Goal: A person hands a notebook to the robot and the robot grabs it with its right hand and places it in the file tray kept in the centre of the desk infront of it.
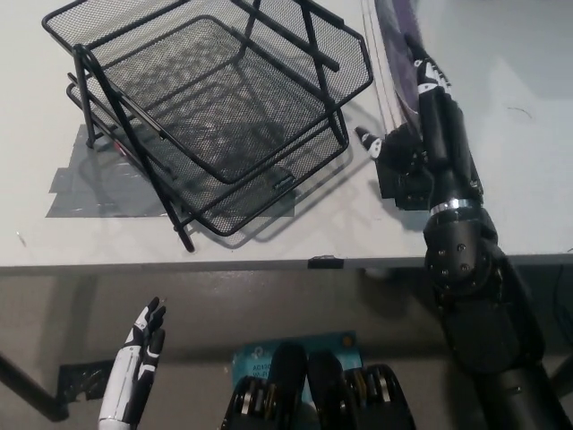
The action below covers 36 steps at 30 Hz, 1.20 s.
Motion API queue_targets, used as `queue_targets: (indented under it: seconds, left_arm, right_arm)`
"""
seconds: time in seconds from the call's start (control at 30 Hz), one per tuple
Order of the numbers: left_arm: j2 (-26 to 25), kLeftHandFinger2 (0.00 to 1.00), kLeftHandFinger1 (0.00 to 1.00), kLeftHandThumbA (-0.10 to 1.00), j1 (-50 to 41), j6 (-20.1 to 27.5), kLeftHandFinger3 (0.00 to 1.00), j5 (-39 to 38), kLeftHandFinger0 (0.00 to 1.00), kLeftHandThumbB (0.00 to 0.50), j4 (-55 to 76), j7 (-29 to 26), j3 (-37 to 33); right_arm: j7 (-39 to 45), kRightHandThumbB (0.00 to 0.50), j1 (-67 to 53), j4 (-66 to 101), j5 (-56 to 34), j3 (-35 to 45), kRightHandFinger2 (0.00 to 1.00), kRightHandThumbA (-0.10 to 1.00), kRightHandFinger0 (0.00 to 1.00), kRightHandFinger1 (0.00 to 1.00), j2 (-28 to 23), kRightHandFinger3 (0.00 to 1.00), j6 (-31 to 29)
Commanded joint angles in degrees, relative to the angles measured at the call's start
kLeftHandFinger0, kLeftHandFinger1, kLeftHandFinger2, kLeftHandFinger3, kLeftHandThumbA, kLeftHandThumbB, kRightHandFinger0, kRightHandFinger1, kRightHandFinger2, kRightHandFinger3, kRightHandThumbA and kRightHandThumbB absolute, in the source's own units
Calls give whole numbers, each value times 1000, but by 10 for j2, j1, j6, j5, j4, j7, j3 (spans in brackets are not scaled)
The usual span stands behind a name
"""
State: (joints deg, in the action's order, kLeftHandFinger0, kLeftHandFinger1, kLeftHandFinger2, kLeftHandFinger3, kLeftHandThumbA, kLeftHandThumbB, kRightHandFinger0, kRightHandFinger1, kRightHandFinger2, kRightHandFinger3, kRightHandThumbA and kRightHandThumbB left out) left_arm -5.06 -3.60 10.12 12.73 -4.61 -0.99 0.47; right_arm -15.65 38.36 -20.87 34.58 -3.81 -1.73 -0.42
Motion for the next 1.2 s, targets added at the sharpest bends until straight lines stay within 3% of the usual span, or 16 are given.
queue_targets:
  seconds: [0.0,0.03,0.07,0.1,0.13,0.17,0.2,0.3,0.4,0.47,0.53,0.67,0.87,0.9,1.0,1.17]
  left_arm:
    - [-6,1000,1000,1000,0,8,1000,-9,1000,469,18,1,-2]
    - [-6,1000,1000,1000,2,6,1000,-8,1000,468,18,1,-3]
    - [-7,1000,1000,1000,2,3,1000,-4,1000,470,19,1,-4]
    - [-7,1000,1000,1000,2,3,1000,-3,1000,470,19,1,-4]
    - [-8,1000,1000,1000,3,5,1000,-4,1000,467,19,1,-3]
    - [-8,1000,1000,1000,5,9,1000,-6,1000,468,16,1,-2]
    - [-8,1000,1000,1000,6,11,1000,-7,1000,463,14,0,-2]
    - [-8,1000,1000,1000,7,15,1000,-8,1000,459,10,1,-3]
    - [-8,1000,1000,1000,6,7,1000,-6,1000,456,15,2,-4]
    - [-8,1000,1000,1000,5,6,1000,-7,1000,454,17,3,-4]
    - [-9,1000,1000,1000,6,6,1000,-5,1000,453,17,2,-3]
    - [-11,1000,1000,1000,9,7,1000,-5,1000,456,14,2,-3]
    - [-14,1000,1000,1000,8,7,1000,-1,1000,460,9,3,-5]
    - [-15,1000,1000,1000,7,7,1000,-3,1000,462,9,3,-6]
    - [-14,1000,1000,1000,6,6,1000,-7,1000,460,8,3,-5]
    - [-15,1000,1000,1000,6,8,1000,-6,1000,463,6,3,-6]
  right_arm:
    - [-147,347,64,-31,28,24,1000,564,1000,1000,4,1000,-14]
    - [-191,249,73,-42,4,48,1000,507,1000,1000,15,1000,-50]
    - [-215,109,79,-52,-11,59,906,518,597,704,15,1000,-85]
    - [-219,37,80,-54,-13,60,479,613,158,280,8,731,-99]
    - [-219,1,78,-42,-11,61,30,778,6,11,4,311,-99]
    - [-225,1,76,-32,-8,65,1,836,0,0,4,130,-96]
    - [-230,7,74,-24,-6,68,0,885,0,0,5,56,-95]
    - [-236,24,68,6,-13,78,0,973,0,0,12,3,-98]
    - [-240,3,68,33,-36,91,0,823,0,0,21,0,-127]
    - [-237,3,69,48,-54,100,0,818,0,0,28,0,-137]
    - [-237,42,70,73,-56,108,0,937,0,0,35,0,-117]
    - [-233,19,71,141,-56,117,0,901,0,0,42,8,-102]
    - [-214,34,67,225,-72,125,0,877,0,0,47,0,-73]
    - [-210,44,68,234,-82,127,0,869,0,0,47,0,-76]
    - [-212,9,77,263,-54,124,0,826,0,0,38,0,-68]
    - [-186,19,81,273,-36,97,0,772,0,0,20,1,-86]
